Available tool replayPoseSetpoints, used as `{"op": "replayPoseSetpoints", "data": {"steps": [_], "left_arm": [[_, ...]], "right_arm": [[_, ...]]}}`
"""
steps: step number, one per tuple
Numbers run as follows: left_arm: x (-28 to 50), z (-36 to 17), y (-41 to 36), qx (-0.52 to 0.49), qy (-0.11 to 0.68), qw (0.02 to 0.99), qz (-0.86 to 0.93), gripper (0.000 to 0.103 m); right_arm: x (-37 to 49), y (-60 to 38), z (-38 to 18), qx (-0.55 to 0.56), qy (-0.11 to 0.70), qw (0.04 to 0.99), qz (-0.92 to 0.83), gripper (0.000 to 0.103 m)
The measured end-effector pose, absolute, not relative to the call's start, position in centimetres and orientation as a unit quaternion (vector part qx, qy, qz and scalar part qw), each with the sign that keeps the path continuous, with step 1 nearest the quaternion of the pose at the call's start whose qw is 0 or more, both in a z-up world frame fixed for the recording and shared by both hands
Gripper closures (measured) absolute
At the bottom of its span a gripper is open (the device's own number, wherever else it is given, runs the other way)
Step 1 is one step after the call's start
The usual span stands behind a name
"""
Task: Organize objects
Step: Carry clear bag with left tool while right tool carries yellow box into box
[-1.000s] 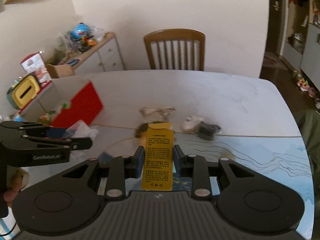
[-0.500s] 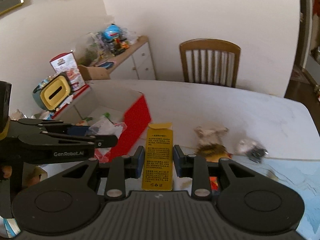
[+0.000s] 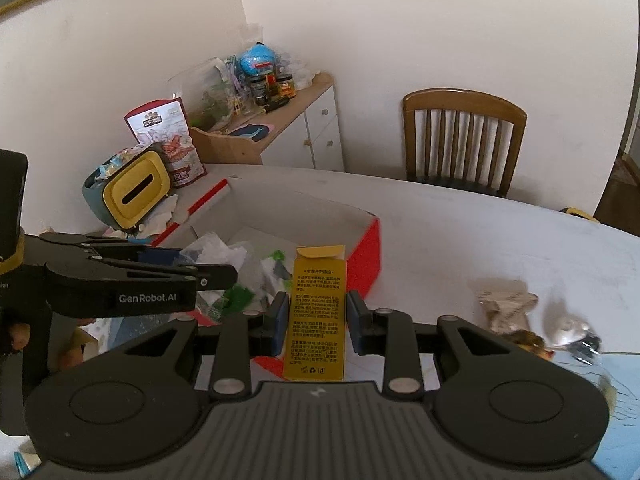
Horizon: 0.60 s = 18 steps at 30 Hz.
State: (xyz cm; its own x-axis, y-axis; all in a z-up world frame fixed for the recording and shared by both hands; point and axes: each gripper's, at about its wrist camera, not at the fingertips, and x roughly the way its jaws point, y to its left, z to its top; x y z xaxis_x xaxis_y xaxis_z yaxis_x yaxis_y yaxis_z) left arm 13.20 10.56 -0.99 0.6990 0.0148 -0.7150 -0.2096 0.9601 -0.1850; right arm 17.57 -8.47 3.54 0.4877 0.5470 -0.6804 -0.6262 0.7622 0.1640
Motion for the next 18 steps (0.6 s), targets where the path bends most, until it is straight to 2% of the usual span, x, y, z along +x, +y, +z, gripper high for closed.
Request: {"op": "replayPoseSetpoints", "data": {"steps": [18], "left_arm": [[18.4,-5.3,20.7,-0.111,0.420,0.895,0.097,0.059]], "right_arm": [[22.6,1.7,-0.4,-0.084,0.388,0.867,0.303,0.074]]}}
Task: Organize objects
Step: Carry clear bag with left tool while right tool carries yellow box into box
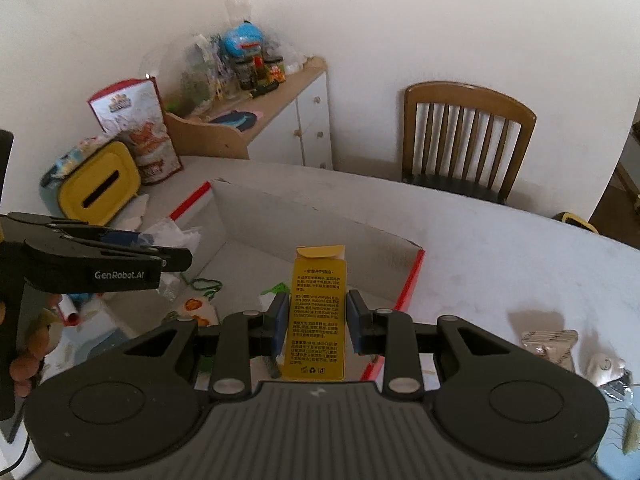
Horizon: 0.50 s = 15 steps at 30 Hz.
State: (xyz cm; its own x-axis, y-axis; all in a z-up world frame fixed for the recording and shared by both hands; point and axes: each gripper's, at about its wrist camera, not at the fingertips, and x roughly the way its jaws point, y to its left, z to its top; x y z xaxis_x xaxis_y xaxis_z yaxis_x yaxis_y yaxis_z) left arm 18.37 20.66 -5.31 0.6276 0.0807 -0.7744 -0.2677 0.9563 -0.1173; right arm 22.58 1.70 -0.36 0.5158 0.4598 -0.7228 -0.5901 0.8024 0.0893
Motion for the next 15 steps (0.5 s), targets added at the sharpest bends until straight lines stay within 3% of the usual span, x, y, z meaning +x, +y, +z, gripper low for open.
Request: {"op": "replayPoseSetpoints", "data": {"steps": [15], "left_arm": [[23.6,-10.6,20.2,-0.044,0.484,0.870,0.086,0.059]], "right_arm": [[27.4,6.9,-6.7,-0.116,0.437,0.850,0.271,0.074]]}}
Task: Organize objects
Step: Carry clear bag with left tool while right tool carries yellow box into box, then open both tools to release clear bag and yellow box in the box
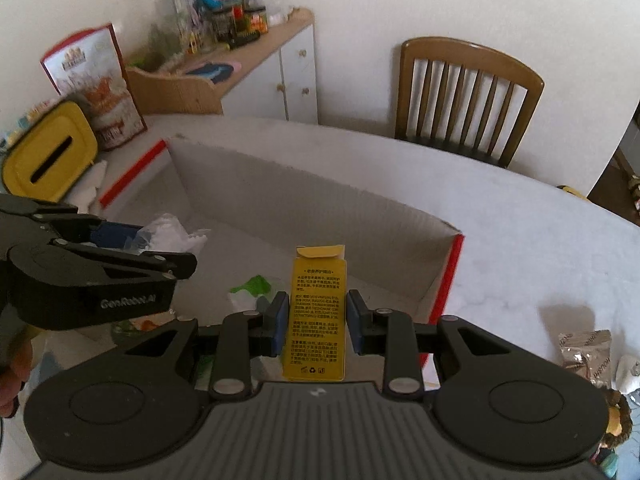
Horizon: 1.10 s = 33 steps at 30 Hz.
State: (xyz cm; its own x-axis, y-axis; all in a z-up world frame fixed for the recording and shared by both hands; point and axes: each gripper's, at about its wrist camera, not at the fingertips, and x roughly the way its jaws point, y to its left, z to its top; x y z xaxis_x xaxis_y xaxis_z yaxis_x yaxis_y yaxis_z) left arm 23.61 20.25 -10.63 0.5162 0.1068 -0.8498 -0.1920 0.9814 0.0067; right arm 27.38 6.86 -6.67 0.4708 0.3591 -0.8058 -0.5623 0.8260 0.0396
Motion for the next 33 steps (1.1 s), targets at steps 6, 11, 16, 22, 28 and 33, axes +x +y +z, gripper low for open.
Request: {"op": "replayPoseSetpoints", "data": {"steps": [6,11,16,22,28,33], "left_arm": [[25.3,-12.4,20.2,-0.043,0.523,0.848,0.073,0.059],[26.1,-13.6,19.6,-0.025,0.551,0.832,0.058,0.059],[26.7,-14.4,19.5,-0.026,0.580,0.812,0.053,0.059],[26.9,-15.0,19.7,-0.030,0.601,0.797,0.048,0.058],[26.5,-15.0,19.7,-0.036,0.603,0.795,0.049,0.056],[25.9,-13.9,19.8,-0.037,0.581,0.811,0.056,0.045]], "right_arm": [[28.6,8.0,-8.7,-0.128,0.458,0.840,0.260,0.074],[29.0,9.0,-9.7,-0.138,0.468,0.832,0.264,0.074],[29.3,9.6,-10.5,-0.147,0.478,0.826,0.262,0.074],[29.1,9.7,-11.0,-0.150,0.483,0.822,0.262,0.073],[28.9,9.5,-10.7,-0.152,0.480,0.821,0.269,0.073],[28.5,9.1,-10.0,-0.143,0.479,0.820,0.279,0.073]]}}
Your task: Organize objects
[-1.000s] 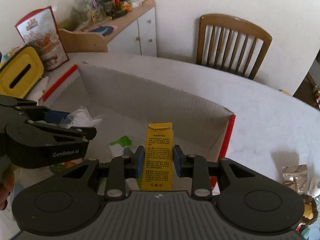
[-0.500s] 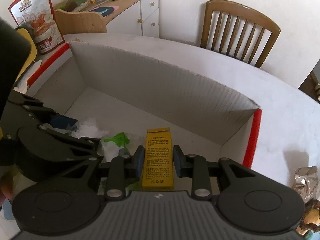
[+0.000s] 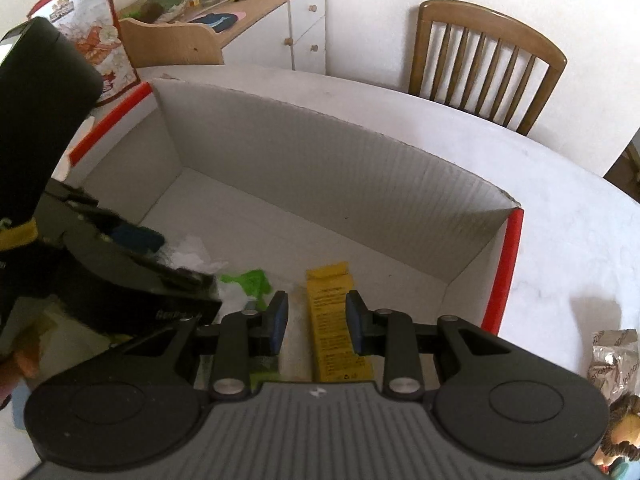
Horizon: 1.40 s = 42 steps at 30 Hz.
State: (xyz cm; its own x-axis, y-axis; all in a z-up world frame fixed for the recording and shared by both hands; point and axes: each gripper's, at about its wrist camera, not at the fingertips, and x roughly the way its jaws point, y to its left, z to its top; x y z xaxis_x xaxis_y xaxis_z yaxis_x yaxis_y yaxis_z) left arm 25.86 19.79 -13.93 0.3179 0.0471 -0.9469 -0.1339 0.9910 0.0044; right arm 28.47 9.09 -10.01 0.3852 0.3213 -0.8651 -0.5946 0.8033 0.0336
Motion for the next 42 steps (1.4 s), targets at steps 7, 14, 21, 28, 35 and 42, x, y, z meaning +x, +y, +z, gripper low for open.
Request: {"op": "replayPoseSetpoints", "data": {"steps": [7,14,21,28,35,42], "left_arm": [[24.2,-12.4,19.4,-0.040,0.561,0.825,0.051,0.039],[23.2,-10.4,19.7,-0.063,0.528,0.845,0.051,0.039],[20.8,-7.0,19.2,-0.076,0.483,0.871,0.057,0.039],[17.9,-3.5,17.5,-0.086,0.444,0.890,0.059,0.039],[15.3,-1.4,15.1,-0.076,0.419,0.903,0.059,0.032],[13.0,-0.2,11.7,-0.069,0.404,0.910,0.060,0.026]], "right_arm": [[27.3,8.1,-8.4,-0.137,0.468,0.825,0.286,0.073],[25.5,6.7,-6.2,-0.121,0.456,0.829,0.300,0.073],[23.3,5.2,-3.2,-0.097,0.434,0.837,0.318,0.073],[20.5,3.2,-0.2,-0.073,0.408,0.846,0.334,0.057],[18.1,0.8,1.4,-0.061,0.393,0.850,0.346,0.055],[16.0,-3.1,2.3,-0.044,0.376,0.856,0.353,0.045]]}}
